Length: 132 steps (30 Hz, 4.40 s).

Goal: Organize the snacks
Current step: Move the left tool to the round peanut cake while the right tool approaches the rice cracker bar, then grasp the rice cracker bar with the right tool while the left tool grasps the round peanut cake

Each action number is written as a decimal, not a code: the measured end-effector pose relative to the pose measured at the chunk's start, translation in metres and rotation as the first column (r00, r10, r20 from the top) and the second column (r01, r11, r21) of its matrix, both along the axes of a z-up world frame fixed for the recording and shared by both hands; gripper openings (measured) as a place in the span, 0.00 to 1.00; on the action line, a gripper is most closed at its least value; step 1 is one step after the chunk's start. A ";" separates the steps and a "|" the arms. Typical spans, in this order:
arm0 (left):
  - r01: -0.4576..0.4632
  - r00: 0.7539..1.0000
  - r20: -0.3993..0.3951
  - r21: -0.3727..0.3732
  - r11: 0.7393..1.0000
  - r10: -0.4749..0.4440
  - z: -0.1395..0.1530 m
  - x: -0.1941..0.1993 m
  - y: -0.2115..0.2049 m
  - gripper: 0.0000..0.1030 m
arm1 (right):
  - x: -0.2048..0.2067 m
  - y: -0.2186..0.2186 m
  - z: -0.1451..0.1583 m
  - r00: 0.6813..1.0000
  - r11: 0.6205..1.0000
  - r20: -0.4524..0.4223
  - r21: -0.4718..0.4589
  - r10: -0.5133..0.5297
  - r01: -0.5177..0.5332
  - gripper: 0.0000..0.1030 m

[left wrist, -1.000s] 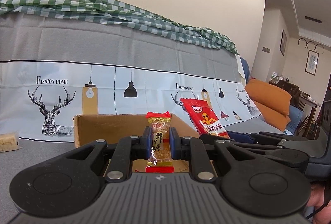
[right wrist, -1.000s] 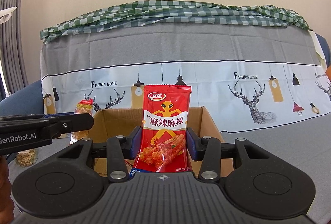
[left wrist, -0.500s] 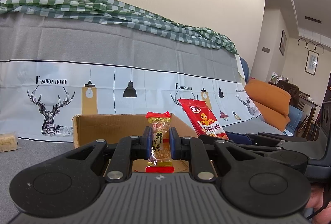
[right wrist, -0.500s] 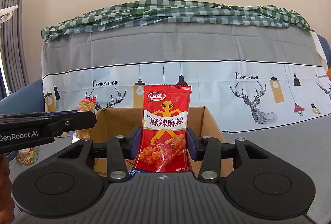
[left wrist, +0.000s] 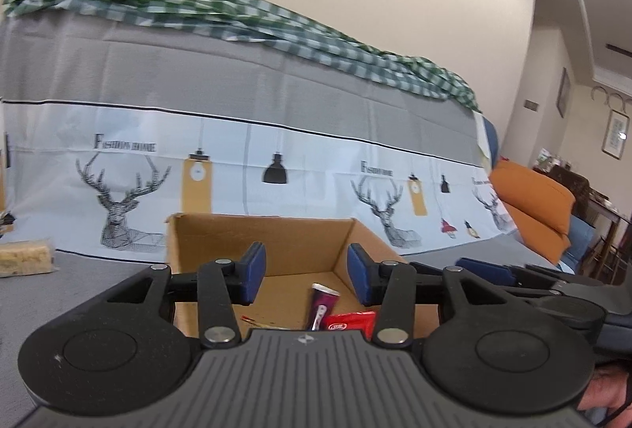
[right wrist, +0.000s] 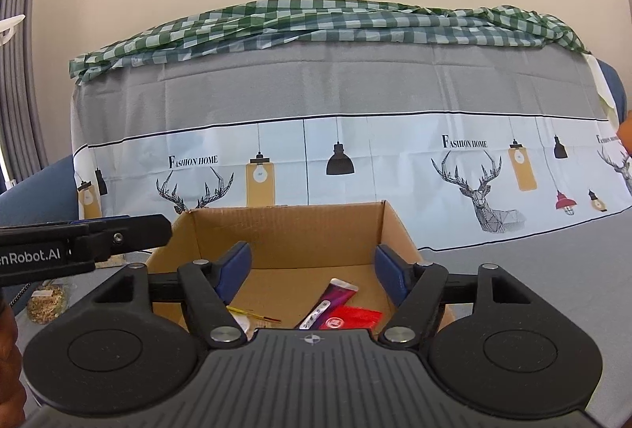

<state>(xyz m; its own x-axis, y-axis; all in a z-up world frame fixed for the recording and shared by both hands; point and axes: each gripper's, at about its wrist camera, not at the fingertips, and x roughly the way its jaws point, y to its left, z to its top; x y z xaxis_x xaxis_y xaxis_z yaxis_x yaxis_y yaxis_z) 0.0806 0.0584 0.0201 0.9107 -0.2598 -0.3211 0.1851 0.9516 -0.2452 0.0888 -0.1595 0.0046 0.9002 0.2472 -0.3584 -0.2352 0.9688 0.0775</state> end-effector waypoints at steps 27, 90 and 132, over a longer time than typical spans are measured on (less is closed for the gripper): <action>-0.739 0.473 -0.558 0.171 0.652 0.682 -0.085 0.031 0.207 0.99 | 0.006 0.085 -0.002 0.992 0.988 -0.088 0.135 0.087 -0.075 0.72; -0.899 0.240 -0.725 0.083 0.429 0.645 -0.112 0.046 0.269 0.83 | 0.192 0.450 -0.095 0.493 0.272 -0.452 -0.469 0.744 -0.840 0.52; -0.792 0.343 -0.743 0.101 0.602 0.575 -0.109 0.055 0.284 0.83 | 0.064 0.266 -0.105 0.736 0.935 -0.579 0.257 0.351 -0.244 0.29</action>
<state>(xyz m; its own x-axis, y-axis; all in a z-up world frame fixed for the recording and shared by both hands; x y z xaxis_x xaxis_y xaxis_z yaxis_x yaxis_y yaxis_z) 0.1359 0.3427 -0.0884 0.3555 0.1900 -0.9152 -0.8141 0.5440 -0.2033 0.1527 0.1066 -0.0999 0.3759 0.5647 -0.7348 -0.3605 0.8196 0.4454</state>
